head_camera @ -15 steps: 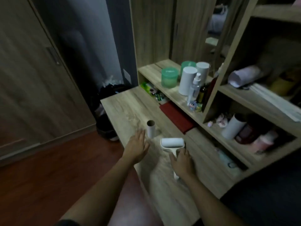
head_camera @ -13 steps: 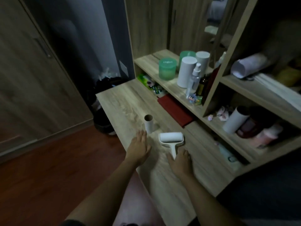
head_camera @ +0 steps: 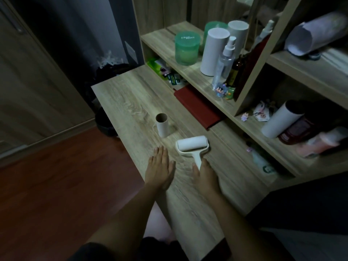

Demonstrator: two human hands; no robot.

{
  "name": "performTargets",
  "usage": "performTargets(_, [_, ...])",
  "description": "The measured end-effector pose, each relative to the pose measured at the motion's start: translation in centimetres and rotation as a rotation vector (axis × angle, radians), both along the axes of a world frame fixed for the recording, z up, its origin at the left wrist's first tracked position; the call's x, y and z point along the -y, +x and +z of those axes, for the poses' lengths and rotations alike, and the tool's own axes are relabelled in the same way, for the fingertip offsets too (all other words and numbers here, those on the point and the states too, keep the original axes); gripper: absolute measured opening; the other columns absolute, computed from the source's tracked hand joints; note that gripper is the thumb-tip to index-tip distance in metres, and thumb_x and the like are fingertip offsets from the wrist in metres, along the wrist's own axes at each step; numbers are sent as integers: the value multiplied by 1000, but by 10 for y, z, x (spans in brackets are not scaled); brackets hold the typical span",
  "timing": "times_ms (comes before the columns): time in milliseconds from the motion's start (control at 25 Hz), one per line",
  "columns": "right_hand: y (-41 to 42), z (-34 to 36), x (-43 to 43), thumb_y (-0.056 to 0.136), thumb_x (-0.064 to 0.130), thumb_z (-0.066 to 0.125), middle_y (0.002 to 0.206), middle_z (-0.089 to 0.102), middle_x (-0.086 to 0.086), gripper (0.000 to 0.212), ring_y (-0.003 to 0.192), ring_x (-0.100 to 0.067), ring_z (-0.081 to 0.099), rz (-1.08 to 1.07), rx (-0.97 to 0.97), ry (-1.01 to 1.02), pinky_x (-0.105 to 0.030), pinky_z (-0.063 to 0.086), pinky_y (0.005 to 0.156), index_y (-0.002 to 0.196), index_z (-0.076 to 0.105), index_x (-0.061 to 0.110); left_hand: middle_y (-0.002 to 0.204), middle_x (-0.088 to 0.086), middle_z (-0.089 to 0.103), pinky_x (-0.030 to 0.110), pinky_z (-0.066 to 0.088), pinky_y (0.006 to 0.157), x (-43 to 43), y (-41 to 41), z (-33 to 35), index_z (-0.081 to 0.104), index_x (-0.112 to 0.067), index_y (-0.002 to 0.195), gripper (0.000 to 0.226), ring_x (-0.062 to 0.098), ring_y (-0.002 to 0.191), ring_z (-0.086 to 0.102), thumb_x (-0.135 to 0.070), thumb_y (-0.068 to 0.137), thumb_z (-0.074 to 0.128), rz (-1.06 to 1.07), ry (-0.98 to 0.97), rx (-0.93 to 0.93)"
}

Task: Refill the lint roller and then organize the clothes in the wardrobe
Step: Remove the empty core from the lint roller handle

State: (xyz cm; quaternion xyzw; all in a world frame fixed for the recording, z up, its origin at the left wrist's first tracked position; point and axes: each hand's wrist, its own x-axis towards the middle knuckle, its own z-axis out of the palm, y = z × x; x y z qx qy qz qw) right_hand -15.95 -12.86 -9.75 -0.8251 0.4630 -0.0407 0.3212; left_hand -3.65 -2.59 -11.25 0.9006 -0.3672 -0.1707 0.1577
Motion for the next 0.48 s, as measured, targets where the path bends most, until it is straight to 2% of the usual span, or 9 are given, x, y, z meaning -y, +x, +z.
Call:
performTargets(80, [-7,5,0,93,38,42,101,63,-12,34,89,-27,62,5,57,52,-37,50,74,113,48,11,157,2,10,42,9,119,1,2,11,19,-10,147,66,24,146,6,-51,96,16,28,-73,-138])
performTargets(120, [-12,8,-1,93,39,42,99,64,-9,33,88,-25,63,17,98,57,-36,51,74,114,48,13,153,7,27,43,19,117,3,2,20,32,-9,141,63,26,143,20,-51,96,17,71,-174,-225])
performTargets(160, [-17,13,-3,93,39,42,97,64,-7,32,86,-22,63,36,129,61,-37,52,73,114,47,16,141,5,44,39,28,112,3,0,35,44,-13,132,54,21,136,35,-48,97,21,153,-284,-322])
performTargets(200, [-23,16,-4,92,40,42,94,64,-6,31,84,-20,63,61,158,60,-37,53,72,113,47,18,123,-5,55,29,34,103,3,-4,51,54,-22,119,40,9,120,48,-42,100,25,233,-391,-418])
performTargets(240, [-28,22,-7,92,41,41,91,64,-4,28,81,-18,63,86,169,68,-38,53,70,111,46,20,104,-13,59,20,37,89,3,-7,65,57,-30,101,30,-3,100,53,-37,101,28,279,-475,-497])
performTargets(280, [-32,26,-9,91,44,40,87,63,-3,27,78,-17,63,110,180,65,-39,54,68,107,45,23,90,-16,58,16,38,78,3,-8,80,57,-33,89,28,-6,83,53,-34,101,31,291,-533,-542])
performTargets(320, [-36,32,-12,90,47,37,84,62,-1,27,76,-15,62,121,183,62,-38,54,66,105,44,25,84,-13,60,17,40,72,2,-10,90,59,-31,84,29,-3,76,54,-34,101,35,281,-569,-553])
performTargets(400, [-41,44,-21,90,50,36,81,60,2,27,73,-12,60,133,215,63,-36,53,65,103,44,27,86,-8,66,24,51,76,-5,-12,100,66,-29,93,22,6,78,63,-34,97,45,249,-656,-590])
performTargets(480, [-45,55,-30,90,51,37,78,59,4,30,70,-9,60,145,244,91,-35,53,65,106,45,27,96,-4,69,27,56,77,-13,-10,105,65,-24,113,24,7,83,68,-31,93,56,217,-709,-639])
